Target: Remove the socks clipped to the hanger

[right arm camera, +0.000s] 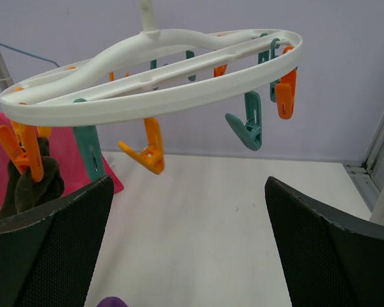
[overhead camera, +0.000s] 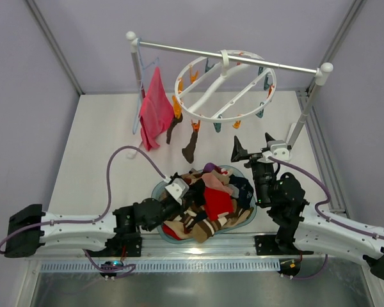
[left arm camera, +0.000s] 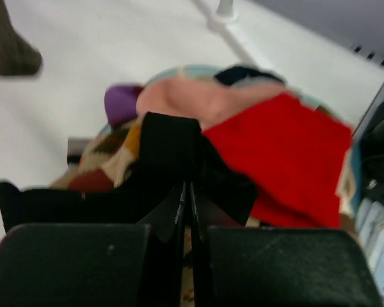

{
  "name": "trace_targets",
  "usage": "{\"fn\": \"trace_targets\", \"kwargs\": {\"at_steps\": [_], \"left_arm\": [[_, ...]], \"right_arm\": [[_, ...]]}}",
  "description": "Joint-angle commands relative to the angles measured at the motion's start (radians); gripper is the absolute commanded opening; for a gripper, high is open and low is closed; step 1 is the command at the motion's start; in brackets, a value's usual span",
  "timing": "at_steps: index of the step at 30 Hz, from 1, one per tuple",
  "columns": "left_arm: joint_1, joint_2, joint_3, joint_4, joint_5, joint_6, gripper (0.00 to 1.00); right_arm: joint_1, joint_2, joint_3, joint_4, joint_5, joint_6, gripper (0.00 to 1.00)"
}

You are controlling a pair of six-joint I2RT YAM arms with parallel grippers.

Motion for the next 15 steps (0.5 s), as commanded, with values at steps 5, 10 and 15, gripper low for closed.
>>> {"fn": "trace_targets", "kwargs": {"at_steps": [5,10,15], "left_arm": [[-0.01,0.197,-0.088,0.167,-0.106,-0.121,0.0],[-0.059,0.272,-0.028,0.151,-0.195,-0.089,0.0],[-0.115,0.24,0.026,0.062,-0.257,-0.057,0.0]], "right_arm": [[-0.02,-0.058,-0.024,0.009,-0.005,0.034,1.0],[-0.034,-0.063,-0.029,0.0,-0.01,0.047,1.0],[-0.059,-0.066,-0.032,-0.015,-0.026,0.063,0.99]]}}
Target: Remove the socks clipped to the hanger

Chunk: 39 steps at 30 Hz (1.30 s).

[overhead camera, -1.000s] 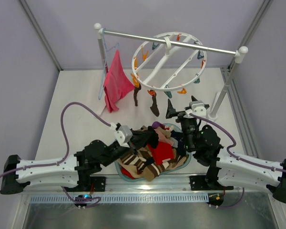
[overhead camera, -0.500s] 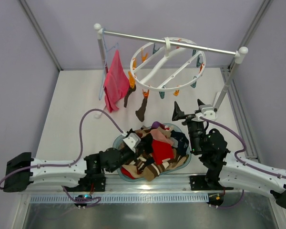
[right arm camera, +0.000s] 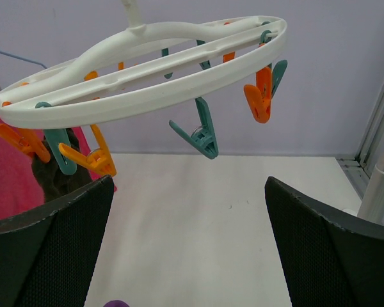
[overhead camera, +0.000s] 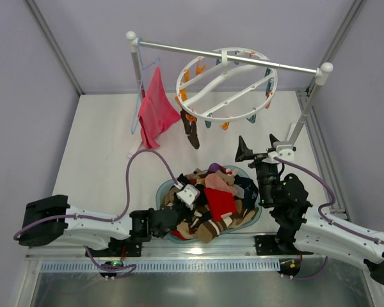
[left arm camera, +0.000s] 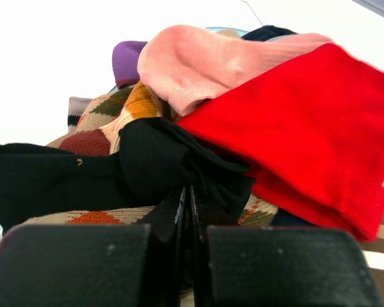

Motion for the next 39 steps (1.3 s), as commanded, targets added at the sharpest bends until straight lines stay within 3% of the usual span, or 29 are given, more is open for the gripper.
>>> {"fn": "trace_targets", "kwargs": {"at_steps": [1,2,4,5,8,14,22,30,34,35,39], "left_arm": [[-0.027,-0.038,0.057,-0.056,-0.061,0.016,0.0],[-0.029,-0.051,0.068,-0.073,-0.066,0.016,0.03],[-0.033,-0.104,0.074,-0.122,-0.076,0.025,0.19],[-0.033,-0.123,0.074,-0.137,-0.08,0.026,0.45],[-0.033,-0.209,0.078,-0.197,-0.098,0.03,0.75],[-0.036,-0.299,0.103,-0.307,-0.167,0.045,0.99],[0.007,-0.258,0.157,-0.217,-0.244,0.18,1.0],[0.411,-0.238,0.256,-0.217,0.161,0.146,1.0],[0.612,-0.156,0.318,-0.199,0.346,0.126,1.0],[0.637,-0.135,0.334,-0.191,0.438,0.105,1.0],[0.695,-0.01,0.388,-0.14,0.535,0.115,1.0]], "right_arm": [[-0.019,-0.014,0.001,0.001,-0.022,0.04,1.0],[-0.022,-0.016,0.001,-0.004,-0.028,0.043,1.0],[-0.032,-0.019,0.0,-0.013,-0.036,0.056,1.0],[-0.035,-0.022,-0.003,-0.016,-0.035,0.057,1.0],[-0.043,-0.031,-0.005,-0.021,-0.038,0.062,1.0],[-0.051,-0.048,-0.011,-0.031,-0.048,0.072,1.0],[-0.083,-0.062,-0.016,-0.064,-0.096,0.114,1.0],[-0.287,-0.017,-0.008,-0.131,-0.317,0.278,1.0],[-0.37,-0.003,-0.008,-0.143,-0.386,0.325,1.0],[-0.378,0.0,-0.008,-0.145,-0.401,0.329,1.0],[-0.407,0.013,-0.008,-0.15,-0.421,0.355,1.0]]}}
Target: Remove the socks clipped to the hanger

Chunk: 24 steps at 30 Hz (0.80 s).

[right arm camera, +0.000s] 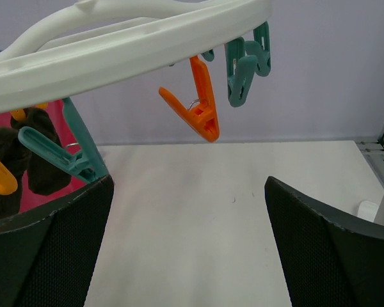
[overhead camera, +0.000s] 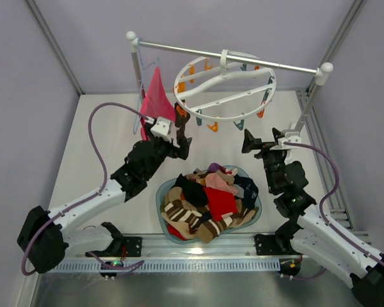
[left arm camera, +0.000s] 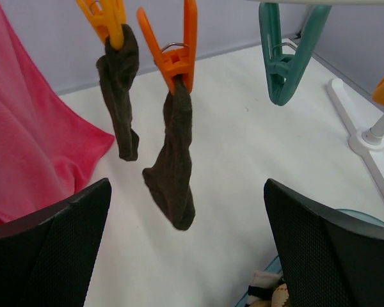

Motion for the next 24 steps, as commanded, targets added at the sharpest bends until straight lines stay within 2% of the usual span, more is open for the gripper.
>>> {"fn": "trace_targets", "kwargs": {"at_steps": [1,5,11,14,15,17,18,19,24], "left_arm": [[0.025,0.076,0.059,0.075,0.189,-0.004,1.0],[0.067,0.189,0.099,0.121,0.206,-0.012,1.0],[0.105,0.28,0.105,0.21,0.212,-0.03,1.0],[0.105,0.306,0.102,0.259,0.224,-0.036,0.75],[0.104,0.321,0.1,0.272,0.24,-0.039,0.58],[0.102,0.332,0.08,0.327,0.257,-0.042,0.36],[0.093,0.335,0.071,0.347,0.251,-0.041,0.12],[0.065,0.335,0.06,0.38,0.22,-0.016,0.02],[-0.071,0.332,0.022,0.443,0.088,0.096,0.0]], "right_arm": [[-0.026,0.009,0.01,0.023,-0.059,0.058,1.0],[-0.046,0.025,0.01,0.026,-0.074,0.069,1.0],[-0.063,0.017,0.002,0.029,-0.088,0.077,1.0],[-0.064,0.008,-0.003,0.032,-0.093,0.078,1.0],[-0.066,0.005,-0.006,0.032,-0.094,0.078,1.0],[-0.066,-0.003,-0.009,0.032,-0.093,0.078,1.0],[-0.066,-0.003,-0.012,0.032,-0.093,0.078,1.0],[-0.066,-0.008,-0.012,0.032,-0.091,0.077,1.0],[-0.067,-0.009,-0.013,0.032,-0.09,0.075,1.0]]}}
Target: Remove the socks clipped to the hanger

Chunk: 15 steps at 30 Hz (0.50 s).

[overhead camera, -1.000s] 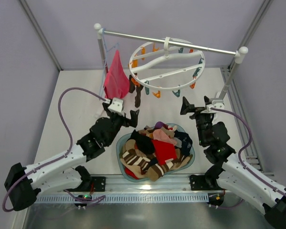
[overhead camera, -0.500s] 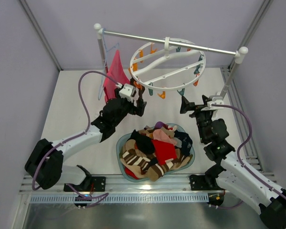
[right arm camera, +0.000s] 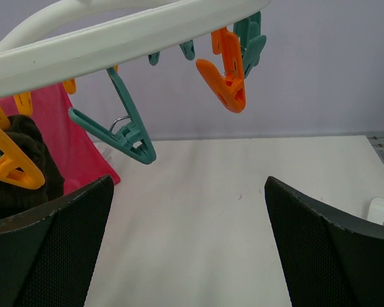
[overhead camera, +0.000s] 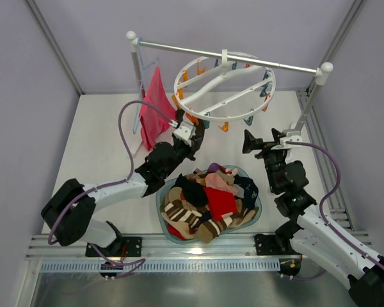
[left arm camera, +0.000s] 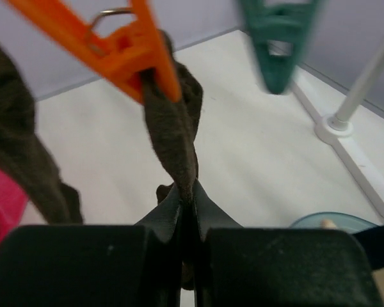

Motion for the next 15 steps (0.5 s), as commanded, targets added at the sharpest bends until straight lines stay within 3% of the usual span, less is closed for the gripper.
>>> {"fn": "trace_targets", "kwargs": {"at_steps": [1,5,15], "left_arm": [[-0.096,-0.006,-0.015,0.131,-0.09,0.092,0.0],[-0.25,0.008,0.002,0.142,-0.184,0.178,0.0],[-0.471,0.152,0.155,0.128,-0.27,0.265,0.0]], "right_arm": [[-0.007,-0.011,0.002,0.038,-0.005,0.015,1.0],[-0.007,-0.02,-0.003,0.035,0.015,0.013,1.0],[-0.007,-0.109,-0.037,0.012,0.047,0.019,1.0]]}}
